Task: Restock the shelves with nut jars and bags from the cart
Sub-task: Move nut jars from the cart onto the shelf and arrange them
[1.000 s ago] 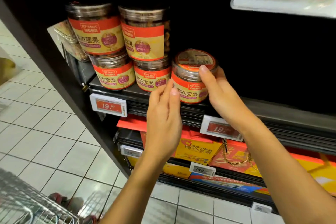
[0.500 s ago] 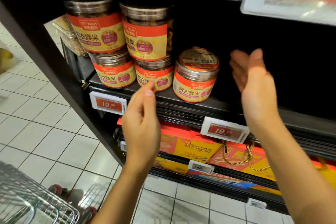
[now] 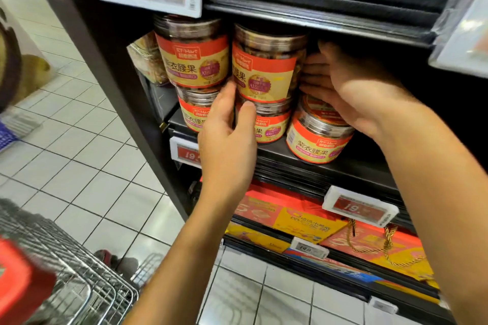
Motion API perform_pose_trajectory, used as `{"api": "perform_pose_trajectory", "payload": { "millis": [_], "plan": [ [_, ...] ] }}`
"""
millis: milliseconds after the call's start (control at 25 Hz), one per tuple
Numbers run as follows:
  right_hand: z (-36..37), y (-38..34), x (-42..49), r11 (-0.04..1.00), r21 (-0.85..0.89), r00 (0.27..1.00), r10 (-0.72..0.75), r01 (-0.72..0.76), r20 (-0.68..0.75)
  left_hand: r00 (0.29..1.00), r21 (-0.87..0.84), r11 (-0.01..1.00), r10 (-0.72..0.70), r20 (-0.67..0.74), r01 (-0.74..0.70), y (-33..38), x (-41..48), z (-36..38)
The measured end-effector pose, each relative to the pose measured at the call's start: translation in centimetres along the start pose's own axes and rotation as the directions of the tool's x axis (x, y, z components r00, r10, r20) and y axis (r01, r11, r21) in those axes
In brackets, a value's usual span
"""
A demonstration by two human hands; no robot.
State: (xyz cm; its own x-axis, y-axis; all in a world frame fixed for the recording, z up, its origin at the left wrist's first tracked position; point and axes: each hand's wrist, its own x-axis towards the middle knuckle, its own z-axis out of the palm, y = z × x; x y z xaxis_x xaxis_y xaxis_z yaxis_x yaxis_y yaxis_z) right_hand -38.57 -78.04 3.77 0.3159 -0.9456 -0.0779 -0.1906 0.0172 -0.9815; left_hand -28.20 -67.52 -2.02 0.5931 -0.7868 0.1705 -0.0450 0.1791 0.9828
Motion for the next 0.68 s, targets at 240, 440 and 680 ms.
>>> {"api": "perform_pose_trajectory", "payload": {
  "millis": [240, 440, 680],
  "plan": [
    [-0.8, -0.4, -0.1, 0.997, 0.063, 0.999, 0.031, -0.033, 0.034, 0.998, 0.028, 1.0, 0.002, 0.062, -0.004, -0.5, 0.0, 0.2],
    [-0.7, -1.1, -1.1, 0.995, 0.088, 0.999, 0.051, -0.052, 0.02, 1.0, 0.041, 0.999, -0.01, -0.002, 0.01, -0.3, -0.1, -0.1],
    [0.7, -0.3, -9.9, 0.982, 0.189, 0.987, 0.023, 0.008, -0.16, 0.955, -0.059, 0.975, -0.221, -0.2, 0.213, 4.0, -6.1, -2.9]
  ]
}}
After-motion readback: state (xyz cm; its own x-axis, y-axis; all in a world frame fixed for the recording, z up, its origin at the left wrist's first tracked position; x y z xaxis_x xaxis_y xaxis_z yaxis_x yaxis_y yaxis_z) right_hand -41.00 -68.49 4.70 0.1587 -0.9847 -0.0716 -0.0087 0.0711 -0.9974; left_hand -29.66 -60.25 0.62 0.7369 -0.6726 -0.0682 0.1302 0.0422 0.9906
